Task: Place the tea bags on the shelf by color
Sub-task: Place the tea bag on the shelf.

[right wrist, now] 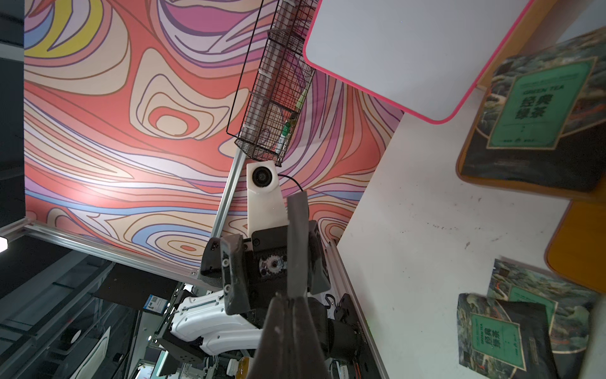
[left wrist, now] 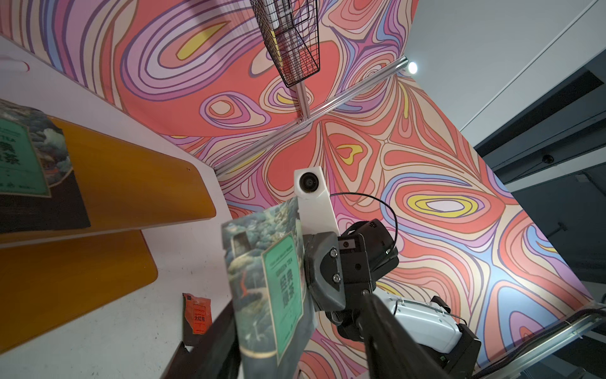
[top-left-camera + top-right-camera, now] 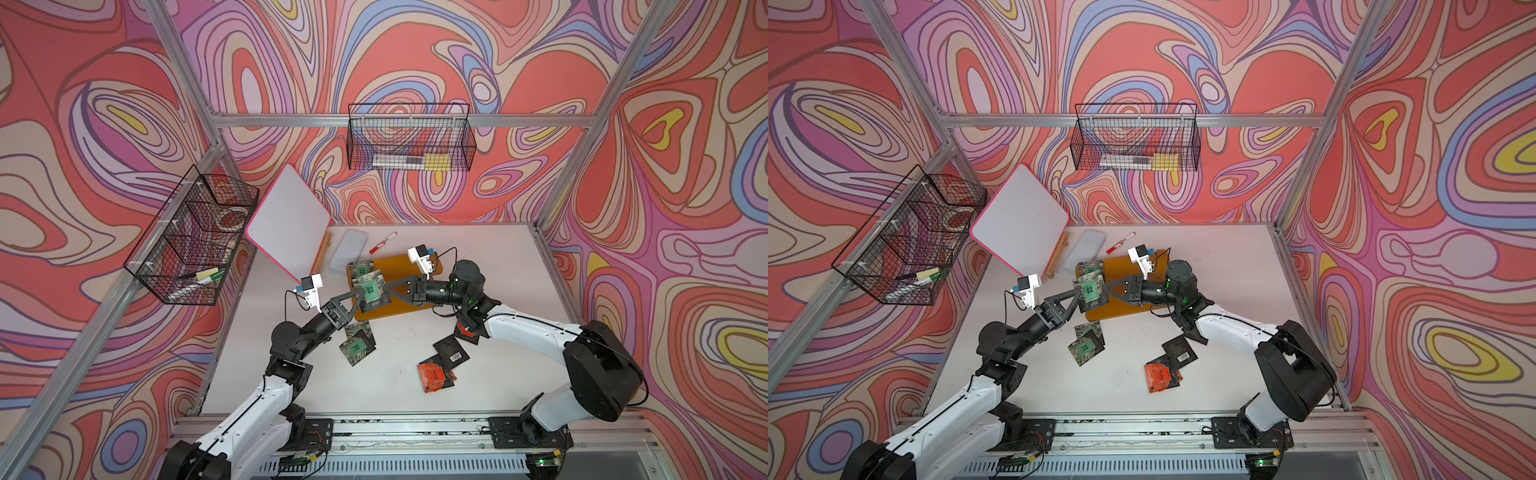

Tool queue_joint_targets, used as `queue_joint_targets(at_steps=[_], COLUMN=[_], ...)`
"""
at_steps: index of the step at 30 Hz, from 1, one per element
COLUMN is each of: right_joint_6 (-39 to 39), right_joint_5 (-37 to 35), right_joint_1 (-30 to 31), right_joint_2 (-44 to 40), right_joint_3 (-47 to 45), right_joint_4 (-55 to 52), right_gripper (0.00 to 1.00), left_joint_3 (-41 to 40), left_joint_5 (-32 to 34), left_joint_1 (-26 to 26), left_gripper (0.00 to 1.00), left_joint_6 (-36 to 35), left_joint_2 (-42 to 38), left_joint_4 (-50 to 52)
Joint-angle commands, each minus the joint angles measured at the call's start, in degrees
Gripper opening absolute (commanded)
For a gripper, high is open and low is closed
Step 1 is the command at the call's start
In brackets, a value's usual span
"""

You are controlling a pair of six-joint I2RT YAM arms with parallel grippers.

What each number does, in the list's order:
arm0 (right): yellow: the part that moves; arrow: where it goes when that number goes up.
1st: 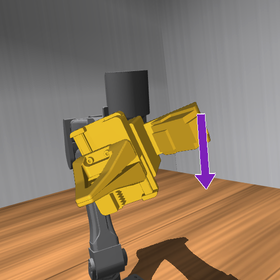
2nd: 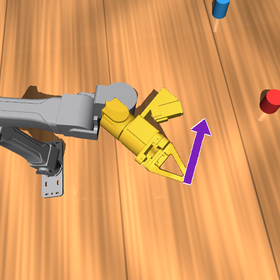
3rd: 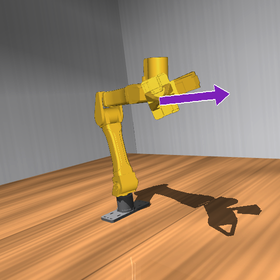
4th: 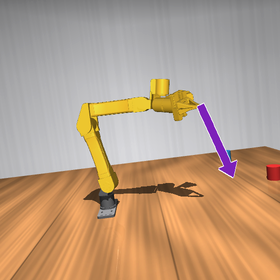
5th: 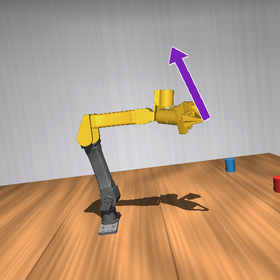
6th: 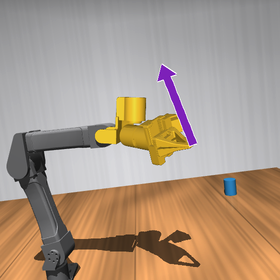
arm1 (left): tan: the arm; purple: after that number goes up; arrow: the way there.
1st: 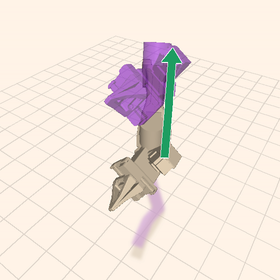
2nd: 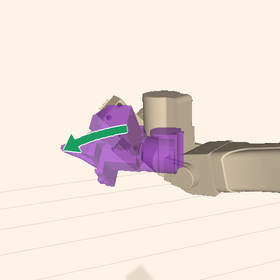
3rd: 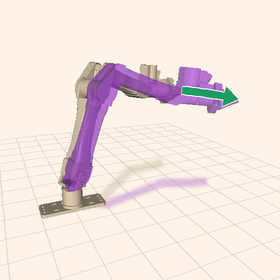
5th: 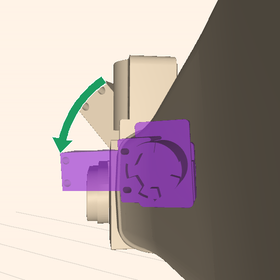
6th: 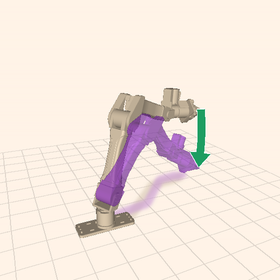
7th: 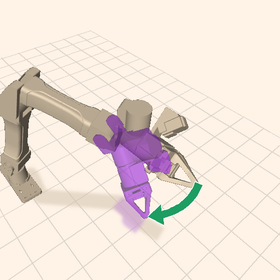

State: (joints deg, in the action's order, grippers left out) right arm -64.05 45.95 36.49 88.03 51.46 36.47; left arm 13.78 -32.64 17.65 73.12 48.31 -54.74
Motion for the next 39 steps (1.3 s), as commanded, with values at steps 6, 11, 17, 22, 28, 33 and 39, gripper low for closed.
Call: queue_joint_targets(at_steps=[6,11,17,22,28,33,39], right_joint_6=[11.6,13.69,16.51,18.35,19.51,19.47,18.21], right_joint_5=[-3.06,-2.97,-3.85,-3.66,-3.36,-2.47,-1.67], right_joint_1=[-0.74,-2.88,-5.95,-7.82,-9.64,-10.82,-11.92], right_joint_2=[-3.5,-1.88,1.93,6.51,11.43,14.95,17.5], right_joint_3=[6.28,9.74,14.84,19.07,23.48,25.98,27.87], right_joint_4=[-20.36,-25.48,-31.69,-35.37,-38.6,-39.89,-40.26], right_gripper=[0.0,0.0,0.0,0.0,0.0,0.0,0.0], left_joint_3=[3.26,7.22,9.16,9.6,8.69,7.59,7.14], left_joint_5=[5.43,10.37,10.7,8.6,7.59,8.19,8.4], left_joint_1=[0.06,0.08,0.1,0.1,0.1,0.1,0.09], left_gripper=[0.99,0.99,0.99,0.99,0.99,0.99,0.99], left_joint_6=[-8.54,-15.53,-20.09,-21.69,-21.82,-21.54,-21.52], left_joint_2=[-10.46,-17.05,-19.49,-18.19,-17.86,-18.84,-19.4], left_joint_4=[26.73,47.13,55.45,57.13,57.22,57.27,57.55])
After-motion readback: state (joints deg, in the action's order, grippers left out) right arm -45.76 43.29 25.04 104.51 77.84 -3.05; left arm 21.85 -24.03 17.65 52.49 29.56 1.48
